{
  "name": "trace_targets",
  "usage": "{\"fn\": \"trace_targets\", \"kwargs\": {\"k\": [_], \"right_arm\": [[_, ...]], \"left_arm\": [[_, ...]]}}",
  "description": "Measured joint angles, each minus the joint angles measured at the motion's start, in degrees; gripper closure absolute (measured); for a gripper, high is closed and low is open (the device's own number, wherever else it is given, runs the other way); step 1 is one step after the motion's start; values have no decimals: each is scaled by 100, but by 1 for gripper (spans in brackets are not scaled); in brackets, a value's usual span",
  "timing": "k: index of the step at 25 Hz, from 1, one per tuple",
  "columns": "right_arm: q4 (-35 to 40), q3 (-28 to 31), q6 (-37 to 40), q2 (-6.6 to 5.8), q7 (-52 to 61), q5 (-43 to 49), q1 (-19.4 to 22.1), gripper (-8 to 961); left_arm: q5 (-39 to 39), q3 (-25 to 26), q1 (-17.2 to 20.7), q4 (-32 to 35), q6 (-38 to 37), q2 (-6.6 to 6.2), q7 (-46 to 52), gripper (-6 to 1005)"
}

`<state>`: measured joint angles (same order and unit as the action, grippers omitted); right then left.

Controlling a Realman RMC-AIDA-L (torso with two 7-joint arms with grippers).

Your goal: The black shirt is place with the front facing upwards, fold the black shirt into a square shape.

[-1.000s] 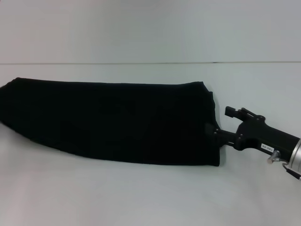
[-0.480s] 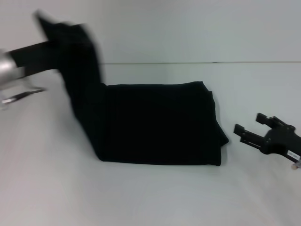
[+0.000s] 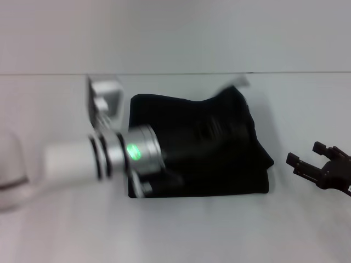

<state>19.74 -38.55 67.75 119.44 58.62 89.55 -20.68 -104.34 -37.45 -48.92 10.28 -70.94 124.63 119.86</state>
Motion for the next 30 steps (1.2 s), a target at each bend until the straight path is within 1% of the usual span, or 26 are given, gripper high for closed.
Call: {"fn": "trace_targets", "kwargs": {"k": [1,3,6,11,16,20,21,22,23,25,27,30], "right_arm": [[1,-1,1,-1,0,6,6,6],[4,0,-6,-5,0,17,7,6],[4,-1,-35,-7,-2,21,8,6],[-15,-26,-131,1,-14,28,-20,7],[-41,-42,-153,1,-10,29,-35,7],[-46,-12,-168,7,81,29,-35,7],[-45,-11,-188,5,183,29,-39,7],[-31,-16,-208,-1,328,28,-48,7],[-10,-31,-237,-22,565,29,-65,7],[19,-56,-243,-81,1036,45,-110,6],[80,-83,-140,-205,1674,114,-202,6],[250,-147,170,-389,2743,383,-427,6]], "left_arm": [[17,16,-46,-407,184,0,-292,897],[30,113,-52,-838,337,3,-605,894],[51,457,22,-1153,367,1,-957,890],[55,635,126,-1172,351,3,-1087,882],[52,926,238,-1217,161,5,-1525,875],[-10,916,271,-1131,-9,4,-1562,869],[-10,916,271,-1131,-9,4,-1562,831],[-34,790,352,-847,-307,-3,-1604,792],[-36,760,392,-749,-422,-3,-1637,754],[-50,664,570,-339,-869,-7,-1862,677],[-61,607,852,169,-1349,-24,-2199,604],[-77,599,1353,921,-1865,-42,-2671,499]]}}
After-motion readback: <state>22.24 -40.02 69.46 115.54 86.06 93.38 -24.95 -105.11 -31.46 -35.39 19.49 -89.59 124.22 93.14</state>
